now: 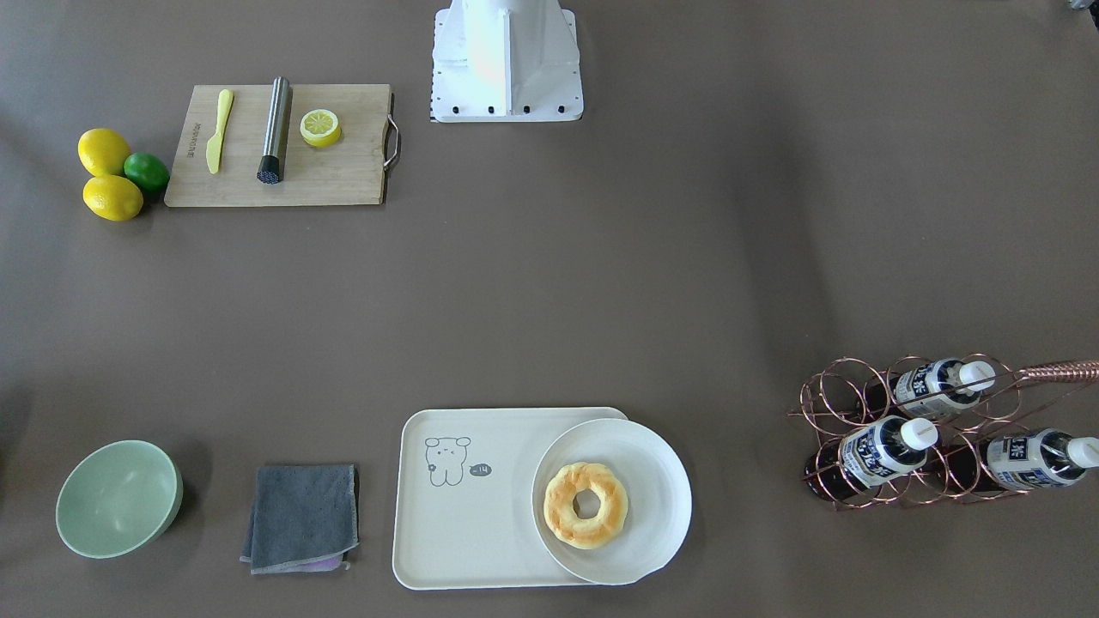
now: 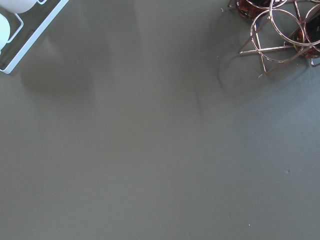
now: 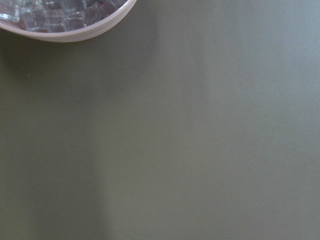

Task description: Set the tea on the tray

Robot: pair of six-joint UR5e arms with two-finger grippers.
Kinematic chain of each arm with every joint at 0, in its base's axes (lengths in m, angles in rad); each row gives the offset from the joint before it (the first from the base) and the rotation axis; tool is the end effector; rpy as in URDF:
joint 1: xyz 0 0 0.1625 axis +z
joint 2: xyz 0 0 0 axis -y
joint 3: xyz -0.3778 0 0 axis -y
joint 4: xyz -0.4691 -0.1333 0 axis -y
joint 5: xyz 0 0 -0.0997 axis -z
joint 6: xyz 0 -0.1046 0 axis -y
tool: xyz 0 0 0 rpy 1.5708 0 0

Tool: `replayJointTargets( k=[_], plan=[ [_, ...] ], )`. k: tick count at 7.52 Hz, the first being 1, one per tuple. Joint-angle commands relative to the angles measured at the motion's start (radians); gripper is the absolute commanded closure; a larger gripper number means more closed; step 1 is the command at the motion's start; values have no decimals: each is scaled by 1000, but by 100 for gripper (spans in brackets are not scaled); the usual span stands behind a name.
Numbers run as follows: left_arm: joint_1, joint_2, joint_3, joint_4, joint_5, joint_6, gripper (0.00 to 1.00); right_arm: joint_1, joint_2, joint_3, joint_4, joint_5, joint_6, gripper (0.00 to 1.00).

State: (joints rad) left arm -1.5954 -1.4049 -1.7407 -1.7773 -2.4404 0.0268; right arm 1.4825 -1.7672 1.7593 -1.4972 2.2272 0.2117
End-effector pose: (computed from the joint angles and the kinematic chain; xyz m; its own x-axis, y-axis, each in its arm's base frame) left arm -0.0661 -0.5168 0.5784 0.6493 0.1699 -0.7413 0.0067 0.9734 0.2289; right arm 0.0251 -0.5045 0.6129 0.7865 0.1015 0.6092 -0.0790 0.9948 -0.0638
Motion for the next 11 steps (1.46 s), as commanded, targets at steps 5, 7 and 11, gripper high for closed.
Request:
replayJointTargets(
  k=[5, 7, 11],
  plan=[
    [-5, 3, 101, -471, -5, -43, 1, 2, -1, -3, 394, 42, 12, 0],
    [14, -15, 96, -600, 4, -256, 1, -2, 17, 3, 417, 40, 18, 0],
    [290, -98, 9, -799, 323, -667, 1, -122, 71, 11, 419, 46, 23, 0]
  ],
)
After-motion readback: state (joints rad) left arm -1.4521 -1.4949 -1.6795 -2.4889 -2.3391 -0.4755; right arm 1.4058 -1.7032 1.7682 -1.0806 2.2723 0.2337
